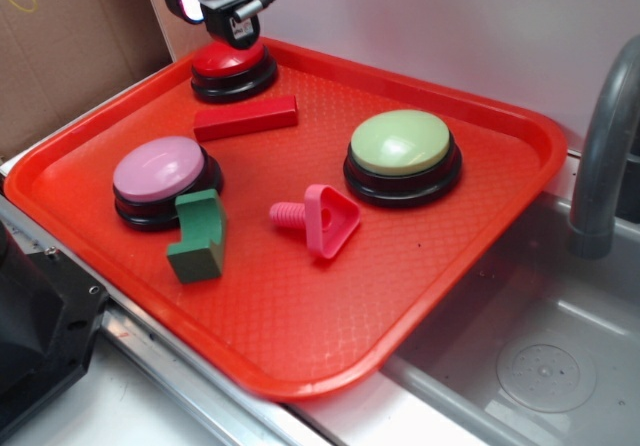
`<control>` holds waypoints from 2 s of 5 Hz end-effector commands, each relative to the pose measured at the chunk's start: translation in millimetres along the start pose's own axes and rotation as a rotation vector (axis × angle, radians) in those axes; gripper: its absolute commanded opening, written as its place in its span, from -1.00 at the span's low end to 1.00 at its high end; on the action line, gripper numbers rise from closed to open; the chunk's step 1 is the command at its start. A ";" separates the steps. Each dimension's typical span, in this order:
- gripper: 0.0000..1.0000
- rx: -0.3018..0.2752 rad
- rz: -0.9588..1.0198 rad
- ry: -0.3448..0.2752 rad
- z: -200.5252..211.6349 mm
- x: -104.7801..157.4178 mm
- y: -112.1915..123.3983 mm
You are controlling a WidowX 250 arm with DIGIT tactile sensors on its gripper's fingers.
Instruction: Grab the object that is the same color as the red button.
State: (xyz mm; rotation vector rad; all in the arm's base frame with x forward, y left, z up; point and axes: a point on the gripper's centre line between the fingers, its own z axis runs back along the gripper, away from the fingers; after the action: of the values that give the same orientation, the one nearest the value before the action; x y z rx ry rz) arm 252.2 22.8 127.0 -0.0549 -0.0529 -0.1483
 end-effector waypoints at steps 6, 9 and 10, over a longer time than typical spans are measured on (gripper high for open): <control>1.00 -0.034 -0.088 -0.100 -68.2 3.6 61.7; 1.00 0.021 -0.193 -0.039 -99.5 -0.9 53.3; 1.00 -0.008 -0.253 -0.043 -103.3 4.2 43.0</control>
State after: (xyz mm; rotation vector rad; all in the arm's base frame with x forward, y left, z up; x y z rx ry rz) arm 260.8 66.8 16.8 -0.0694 -0.0790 -0.3561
